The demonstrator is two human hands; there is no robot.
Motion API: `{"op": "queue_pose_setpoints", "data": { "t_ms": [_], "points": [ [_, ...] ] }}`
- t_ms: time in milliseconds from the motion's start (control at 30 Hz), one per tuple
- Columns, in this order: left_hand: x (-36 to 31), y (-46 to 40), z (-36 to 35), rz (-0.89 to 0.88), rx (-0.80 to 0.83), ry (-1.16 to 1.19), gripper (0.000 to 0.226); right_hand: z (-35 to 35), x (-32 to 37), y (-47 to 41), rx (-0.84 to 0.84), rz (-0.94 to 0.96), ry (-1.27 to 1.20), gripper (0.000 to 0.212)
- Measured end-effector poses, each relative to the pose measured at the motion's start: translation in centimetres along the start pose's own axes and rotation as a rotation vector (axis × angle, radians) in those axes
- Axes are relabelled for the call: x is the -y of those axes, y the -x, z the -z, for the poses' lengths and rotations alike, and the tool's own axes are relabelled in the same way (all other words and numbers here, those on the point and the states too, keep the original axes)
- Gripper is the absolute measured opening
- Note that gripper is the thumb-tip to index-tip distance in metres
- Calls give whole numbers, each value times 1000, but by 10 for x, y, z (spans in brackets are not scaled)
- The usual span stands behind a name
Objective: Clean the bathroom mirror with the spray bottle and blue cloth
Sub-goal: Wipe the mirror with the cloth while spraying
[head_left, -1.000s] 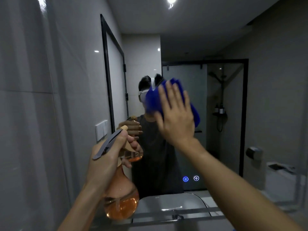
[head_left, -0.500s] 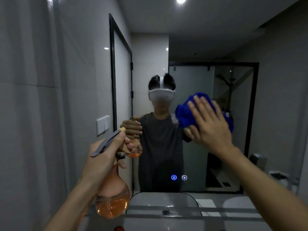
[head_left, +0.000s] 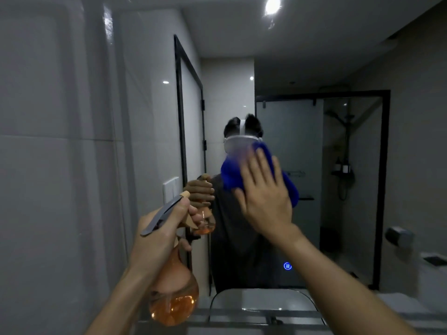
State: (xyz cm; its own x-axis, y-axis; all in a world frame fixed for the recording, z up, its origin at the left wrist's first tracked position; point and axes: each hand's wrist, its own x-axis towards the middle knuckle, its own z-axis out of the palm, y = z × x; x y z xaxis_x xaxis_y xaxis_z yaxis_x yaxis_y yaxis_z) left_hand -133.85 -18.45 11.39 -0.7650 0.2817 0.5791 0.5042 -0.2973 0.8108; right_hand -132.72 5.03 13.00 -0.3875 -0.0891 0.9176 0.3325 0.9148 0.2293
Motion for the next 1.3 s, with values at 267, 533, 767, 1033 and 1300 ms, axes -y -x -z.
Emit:
{"op": "queue_pose_setpoints", "data": {
  "t_ms": [267,533,767,1033,1300],
  "points": [
    [17,6,24,44,-50,-66,29,-23,16,67,108,206,67,66],
    [27,5,48,89,-161,-102,28,-23,17,66,120,191,63,65],
    [30,-2,57,91,-181,-95,28,-15,21,35,98,133,8,65],
    [12,-1,74,3,-216,-9,24,9,65,-112,-36,-159,-94,71],
    [8,-12,81,4,-239,-36,29,-48,147,6,54,339,-98,74]
  ]
}}
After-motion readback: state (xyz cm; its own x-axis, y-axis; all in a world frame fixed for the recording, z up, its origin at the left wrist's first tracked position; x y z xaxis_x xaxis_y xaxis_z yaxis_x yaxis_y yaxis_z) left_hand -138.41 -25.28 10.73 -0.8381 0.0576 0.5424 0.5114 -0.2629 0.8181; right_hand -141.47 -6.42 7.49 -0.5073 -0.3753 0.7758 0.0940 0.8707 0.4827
